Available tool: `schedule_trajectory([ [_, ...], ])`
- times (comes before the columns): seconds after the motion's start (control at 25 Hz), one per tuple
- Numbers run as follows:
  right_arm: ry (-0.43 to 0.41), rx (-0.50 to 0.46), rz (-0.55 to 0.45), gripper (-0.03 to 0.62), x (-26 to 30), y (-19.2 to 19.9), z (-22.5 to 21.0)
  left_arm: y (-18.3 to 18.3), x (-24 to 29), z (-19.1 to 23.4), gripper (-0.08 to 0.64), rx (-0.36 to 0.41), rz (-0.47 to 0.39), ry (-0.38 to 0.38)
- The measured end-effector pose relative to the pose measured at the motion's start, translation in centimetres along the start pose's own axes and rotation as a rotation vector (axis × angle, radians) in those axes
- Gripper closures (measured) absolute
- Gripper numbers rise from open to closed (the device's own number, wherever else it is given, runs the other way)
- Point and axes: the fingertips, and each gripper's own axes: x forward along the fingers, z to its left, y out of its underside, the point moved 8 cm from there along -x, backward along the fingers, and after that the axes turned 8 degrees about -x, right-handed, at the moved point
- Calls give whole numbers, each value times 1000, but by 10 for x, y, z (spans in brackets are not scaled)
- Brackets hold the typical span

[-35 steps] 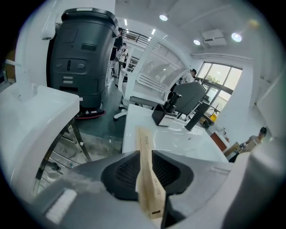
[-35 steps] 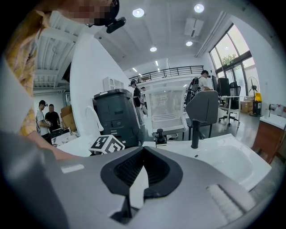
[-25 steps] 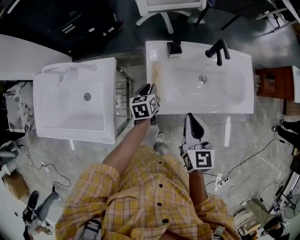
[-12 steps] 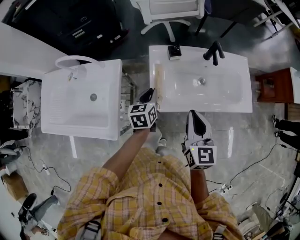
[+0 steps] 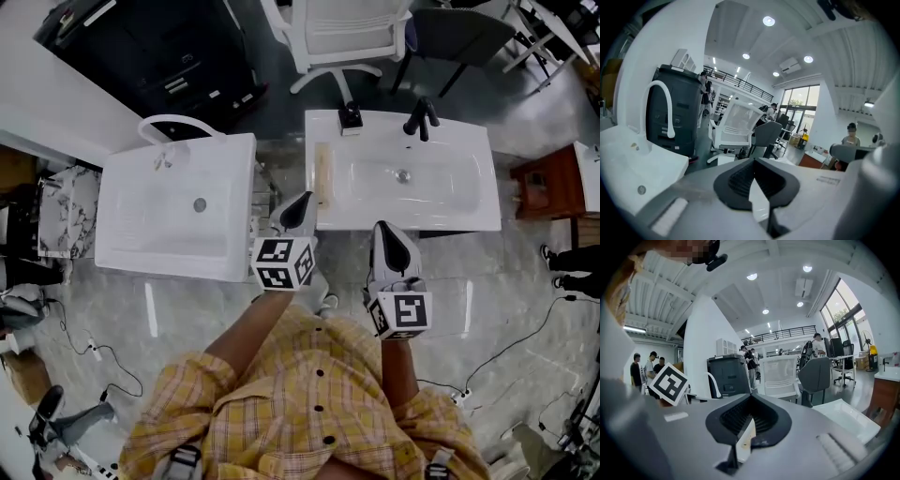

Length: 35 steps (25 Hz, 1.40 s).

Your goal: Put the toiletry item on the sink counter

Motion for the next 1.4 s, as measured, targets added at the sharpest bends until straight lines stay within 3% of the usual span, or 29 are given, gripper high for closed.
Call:
schedule_trajectory([
  [0.32, -6, -6, -54, 595, -26, -18, 10, -12, -55, -38, 558, 65, -115, 77],
  [0.64, -2, -9, -76, 595, -60, -15, 15, -5, -103, -63, 558, 164, -208, 78],
  [1.4, 12, -36, -119, 595, -90, -19, 26, 8, -151, -77, 558, 190, -268, 79],
])
